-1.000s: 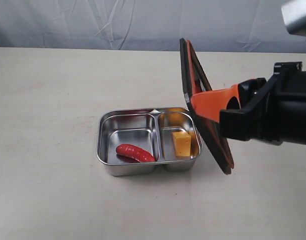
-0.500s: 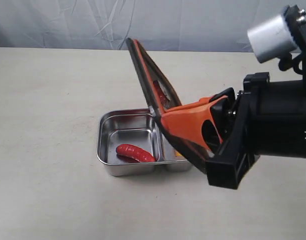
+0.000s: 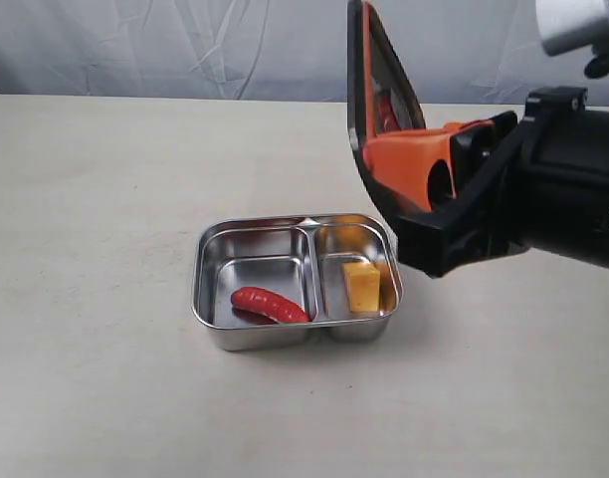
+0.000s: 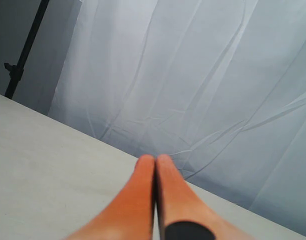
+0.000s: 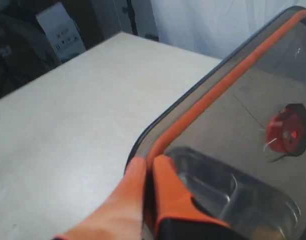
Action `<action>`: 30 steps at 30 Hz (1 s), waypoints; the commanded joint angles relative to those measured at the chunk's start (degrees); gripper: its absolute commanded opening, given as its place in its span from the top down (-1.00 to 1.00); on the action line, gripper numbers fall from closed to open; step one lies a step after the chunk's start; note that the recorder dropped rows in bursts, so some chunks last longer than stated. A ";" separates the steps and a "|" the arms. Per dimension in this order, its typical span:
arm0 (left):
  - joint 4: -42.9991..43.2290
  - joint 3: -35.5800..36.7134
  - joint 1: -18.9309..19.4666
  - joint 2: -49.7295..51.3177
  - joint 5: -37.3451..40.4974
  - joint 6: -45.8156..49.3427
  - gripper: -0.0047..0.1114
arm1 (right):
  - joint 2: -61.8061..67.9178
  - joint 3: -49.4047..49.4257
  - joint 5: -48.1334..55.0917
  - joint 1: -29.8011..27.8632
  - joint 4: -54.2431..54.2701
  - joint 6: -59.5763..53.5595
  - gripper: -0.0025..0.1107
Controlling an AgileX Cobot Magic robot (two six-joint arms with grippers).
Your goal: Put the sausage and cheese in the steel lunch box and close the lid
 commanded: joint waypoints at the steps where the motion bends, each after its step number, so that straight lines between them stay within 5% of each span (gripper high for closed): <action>1: 0.52 0.08 -0.02 -0.45 -0.53 -0.01 0.92 | 0.24 1.64 -17.77 2.29 -33.29 33.40 0.97; 5: 0.52 0.08 -0.02 -0.45 -0.53 -0.01 0.92 | 3.19 2.44 -26.66 2.29 -50.13 48.42 0.97; 22: 0.52 0.08 -0.02 -0.45 -0.53 -0.01 0.92 | 10.32 5.15 -43.09 2.29 -49.42 47.19 0.97; 30: 0.52 0.08 -0.02 -0.45 -0.53 -0.01 0.92 | 10.32 11.85 -52.56 1.88 -37.98 45.22 0.97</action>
